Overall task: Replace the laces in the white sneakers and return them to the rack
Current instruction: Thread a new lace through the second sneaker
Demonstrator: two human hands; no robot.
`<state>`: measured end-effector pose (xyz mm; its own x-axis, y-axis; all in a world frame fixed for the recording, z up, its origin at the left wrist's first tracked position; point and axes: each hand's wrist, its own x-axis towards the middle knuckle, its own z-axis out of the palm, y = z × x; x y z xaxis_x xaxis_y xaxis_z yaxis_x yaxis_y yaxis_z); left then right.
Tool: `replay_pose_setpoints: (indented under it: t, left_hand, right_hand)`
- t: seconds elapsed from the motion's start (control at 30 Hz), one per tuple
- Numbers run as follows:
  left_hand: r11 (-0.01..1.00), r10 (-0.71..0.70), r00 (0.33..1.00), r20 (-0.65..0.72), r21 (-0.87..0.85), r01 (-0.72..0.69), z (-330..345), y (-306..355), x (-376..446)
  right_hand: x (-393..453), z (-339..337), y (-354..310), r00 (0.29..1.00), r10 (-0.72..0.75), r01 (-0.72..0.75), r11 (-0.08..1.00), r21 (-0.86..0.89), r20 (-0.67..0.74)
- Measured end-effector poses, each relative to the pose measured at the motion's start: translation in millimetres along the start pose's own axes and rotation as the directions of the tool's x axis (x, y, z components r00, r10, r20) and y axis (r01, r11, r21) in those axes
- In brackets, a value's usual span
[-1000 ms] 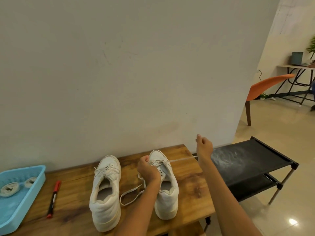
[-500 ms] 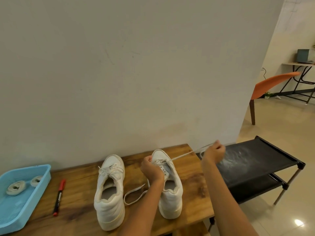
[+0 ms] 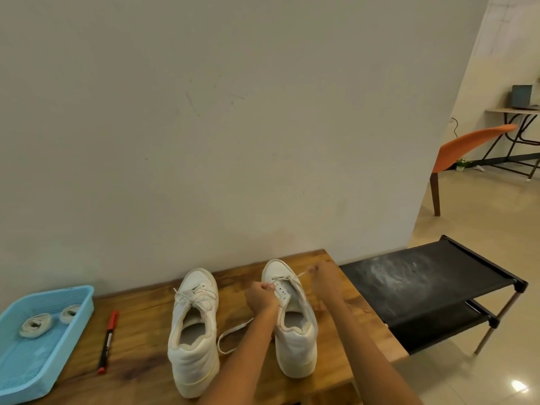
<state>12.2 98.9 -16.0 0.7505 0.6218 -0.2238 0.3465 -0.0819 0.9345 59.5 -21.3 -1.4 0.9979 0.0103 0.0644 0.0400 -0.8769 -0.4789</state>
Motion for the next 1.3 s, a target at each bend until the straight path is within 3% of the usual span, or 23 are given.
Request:
replay_pose_setpoints:
  t: [0.1, 0.27, 0.5, 0.6, 0.73, 0.8, 0.87, 0.97, 1.07, 1.17, 1.23, 1.3]
  left_hand:
    - [0.998, 0.020, 1.000, 0.014, 0.058, -0.021, 0.6, -0.1, -0.8]
    - [0.990, -0.003, 1.000, 0.019, 0.140, 0.000, 0.3, 2.3, -1.3]
    - [0.969, -0.105, 0.993, 0.059, 0.232, 0.089, -8.0, 5.5, 10.9]
    - [0.929, -0.058, 0.990, 0.130, 0.370, 0.006, -12.1, 6.8, 14.9]
    - [0.726, 0.208, 0.953, 0.222, 0.618, -0.302, -16.4, 5.3, 16.4]
    - [0.564, 0.423, 0.865, 0.270, 0.669, -0.484, -17.7, 0.1, 19.8]
    - [0.415, 0.544, 0.769, 0.336, 0.689, -0.595, -19.8, -3.1, 21.8]
    - [0.255, 0.591, 0.681, 0.433, 0.700, -0.667, -21.0, -4.2, 23.3]
    - [0.119, 0.579, 0.635, 0.512, 0.717, -0.687, -20.5, -1.1, 22.2]
    - [0.075, 0.513, 0.680, 0.524, 0.761, -0.644, -19.3, 2.7, 19.9]
    - [0.149, 0.403, 0.773, 0.490, 0.798, -0.584, -16.9, 6.1, 21.5]
    - [0.247, 0.283, 0.816, 0.504, 0.783, -0.570, -16.2, 12.1, 22.1]
  right_hand:
    - [0.9, -2.3, 11.0, 0.996, 0.002, 0.012, 0.990, -0.140, 0.094]
    - [4.6, -7.3, -8.6, 0.946, -0.135, 0.176, 0.978, -0.116, 0.295]
    - [0.4, 9.8, 1.7, 0.966, -0.174, 0.187, 0.981, -0.051, 0.192]
    - [-1.0, 12.6, 6.2, 0.971, -0.180, 0.191, 0.980, -0.054, 0.157]
    - [-1.5, 8.4, 2.2, 0.969, -0.183, 0.193, 0.980, -0.049, 0.165]
    - [-2.4, 5.7, 1.7, 0.969, -0.185, 0.195, 0.980, -0.044, 0.164]
    - [-4.2, 5.6, 2.3, 0.969, -0.196, 0.202, 0.979, -0.026, 0.151]
    - [-7.8, 7.0, 0.1, 0.968, -0.217, 0.219, 0.976, -0.002, 0.126]
    - [-7.6, 7.2, -4.3, 0.967, -0.234, 0.236, 0.972, -0.012, 0.099]
    - [-7.0, 2.7, -5.6, 0.954, -0.277, 0.286, 0.956, -0.070, 0.112]
    - [-6.1, 1.4, -3.5, 0.944, -0.310, 0.322, 0.941, -0.108, 0.113]
    - [-7.9, 3.6, -1.9, 0.945, -0.299, 0.313, 0.945, -0.100, 0.132]
